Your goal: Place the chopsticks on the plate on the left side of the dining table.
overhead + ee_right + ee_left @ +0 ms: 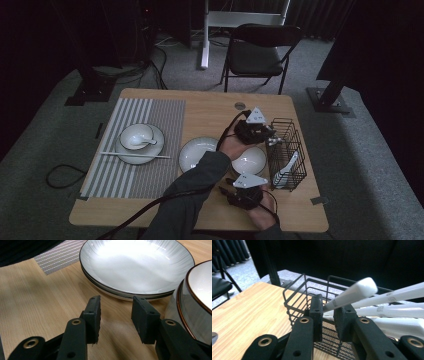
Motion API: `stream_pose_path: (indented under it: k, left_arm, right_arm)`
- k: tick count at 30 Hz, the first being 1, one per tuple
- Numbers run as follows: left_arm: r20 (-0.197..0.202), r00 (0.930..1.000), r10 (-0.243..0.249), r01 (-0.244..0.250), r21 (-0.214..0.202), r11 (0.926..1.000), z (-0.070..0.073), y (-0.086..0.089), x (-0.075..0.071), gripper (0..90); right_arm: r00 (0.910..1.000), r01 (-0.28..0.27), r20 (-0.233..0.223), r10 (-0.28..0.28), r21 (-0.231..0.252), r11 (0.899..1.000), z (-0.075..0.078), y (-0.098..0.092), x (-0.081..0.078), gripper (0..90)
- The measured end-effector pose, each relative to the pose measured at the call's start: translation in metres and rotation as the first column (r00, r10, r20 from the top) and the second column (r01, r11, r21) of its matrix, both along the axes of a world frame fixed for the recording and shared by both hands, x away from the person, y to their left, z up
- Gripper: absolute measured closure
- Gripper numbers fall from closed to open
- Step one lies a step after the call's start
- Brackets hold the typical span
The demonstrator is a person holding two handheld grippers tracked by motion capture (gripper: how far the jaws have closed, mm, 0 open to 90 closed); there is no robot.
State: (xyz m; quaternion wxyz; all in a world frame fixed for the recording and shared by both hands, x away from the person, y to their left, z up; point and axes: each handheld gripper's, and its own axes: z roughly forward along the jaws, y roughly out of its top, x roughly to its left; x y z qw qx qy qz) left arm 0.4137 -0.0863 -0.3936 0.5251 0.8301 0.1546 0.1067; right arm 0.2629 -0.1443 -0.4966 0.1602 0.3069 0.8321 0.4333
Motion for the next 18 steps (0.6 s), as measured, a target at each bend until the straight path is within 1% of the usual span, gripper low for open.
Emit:
stream_pose_path:
  k: [5, 10, 18]
  left_arm:
    - [0.016, 0.9994, 0.030, -0.030, -0.002, 0.9995, 0.003, 0.004, 0.000, 82.3]
    - [0.048, 0.9977, 0.047, -0.048, 0.004, 0.9989, 0.008, 0.006, -0.003, 83.7]
    - [0.056, 0.9965, 0.062, -0.061, -0.025, 0.9978, 0.014, 0.013, -0.005, 84.5]
  right_arm:
    - [1.0000, -0.002, -0.006, 0.002, 0.003, 1.000, -0.002, 0.000, 0.001, 58.8]
    - [1.0000, -0.005, -0.007, 0.005, 0.000, 1.000, -0.002, 0.002, 0.001, 58.8]
    - [1.0000, -0.007, -0.003, 0.007, 0.001, 1.000, -0.002, 0.002, 0.002, 58.8]
